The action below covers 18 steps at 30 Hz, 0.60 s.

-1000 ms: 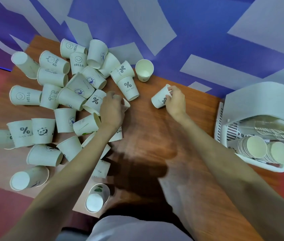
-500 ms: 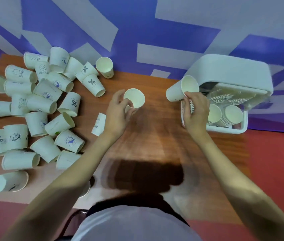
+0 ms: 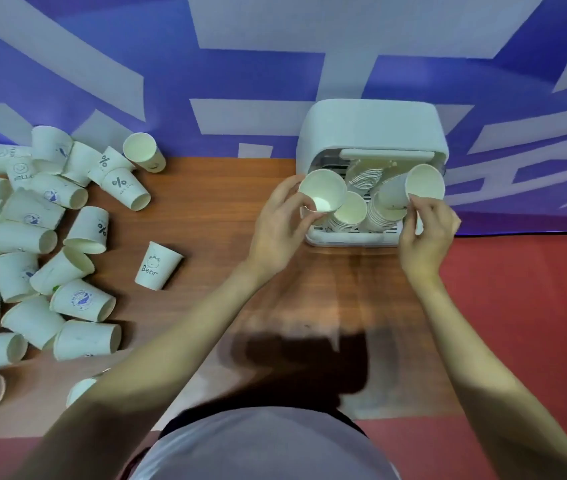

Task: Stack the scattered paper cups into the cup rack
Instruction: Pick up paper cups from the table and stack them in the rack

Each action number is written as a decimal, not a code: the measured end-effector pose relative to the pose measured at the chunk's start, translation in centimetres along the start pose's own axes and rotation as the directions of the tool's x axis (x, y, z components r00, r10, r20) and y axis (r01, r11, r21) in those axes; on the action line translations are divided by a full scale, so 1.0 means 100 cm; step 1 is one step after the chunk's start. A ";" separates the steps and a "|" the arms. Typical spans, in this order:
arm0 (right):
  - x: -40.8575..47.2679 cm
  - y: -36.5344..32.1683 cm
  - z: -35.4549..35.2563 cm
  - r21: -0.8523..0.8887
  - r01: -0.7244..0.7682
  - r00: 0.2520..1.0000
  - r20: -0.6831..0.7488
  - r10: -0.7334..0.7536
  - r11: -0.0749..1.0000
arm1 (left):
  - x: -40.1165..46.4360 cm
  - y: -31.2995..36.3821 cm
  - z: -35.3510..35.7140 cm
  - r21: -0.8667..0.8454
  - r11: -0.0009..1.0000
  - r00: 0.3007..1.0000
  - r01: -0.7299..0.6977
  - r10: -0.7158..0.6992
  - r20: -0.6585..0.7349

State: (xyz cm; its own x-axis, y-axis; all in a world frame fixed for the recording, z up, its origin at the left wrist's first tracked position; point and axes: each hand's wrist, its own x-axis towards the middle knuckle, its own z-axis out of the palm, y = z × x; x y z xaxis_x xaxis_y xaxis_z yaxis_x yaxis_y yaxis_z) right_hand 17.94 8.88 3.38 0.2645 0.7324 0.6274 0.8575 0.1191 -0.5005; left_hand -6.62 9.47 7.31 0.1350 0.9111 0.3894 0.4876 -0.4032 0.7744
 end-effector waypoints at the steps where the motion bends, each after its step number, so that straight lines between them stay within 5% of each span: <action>1: 0.001 0.005 0.001 -0.003 0.005 1.000 0.025 -0.005 1.000 | 0.005 0.005 0.007 -0.012 1.000 1.000 -0.010 0.010 0.000; 7: 0.001 0.027 0.012 -0.086 0.042 0.967 0.255 -0.019 0.995 | 0.023 0.016 0.042 -0.008 1.000 0.999 -0.028 0.028 -0.039; 12: 0.004 0.033 0.022 -0.223 0.175 0.827 0.563 -0.021 0.959 | 0.029 0.012 0.068 0.015 1.000 1.000 0.001 -0.001 0.026; 18: 0.008 0.033 0.024 -0.276 0.175 0.784 0.620 0.036 0.945 | 0.030 0.000 0.091 0.086 0.996 0.992 0.033 -0.043 0.120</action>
State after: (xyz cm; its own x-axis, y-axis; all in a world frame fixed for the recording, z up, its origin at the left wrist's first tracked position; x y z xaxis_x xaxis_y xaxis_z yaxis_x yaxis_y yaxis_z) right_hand 19.93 11.45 0.83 -0.0353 0.9940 0.1039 0.9784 0.0555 -0.1990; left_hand 1.57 12.97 3.93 0.2162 0.9313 0.2933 0.5644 -0.3643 0.7408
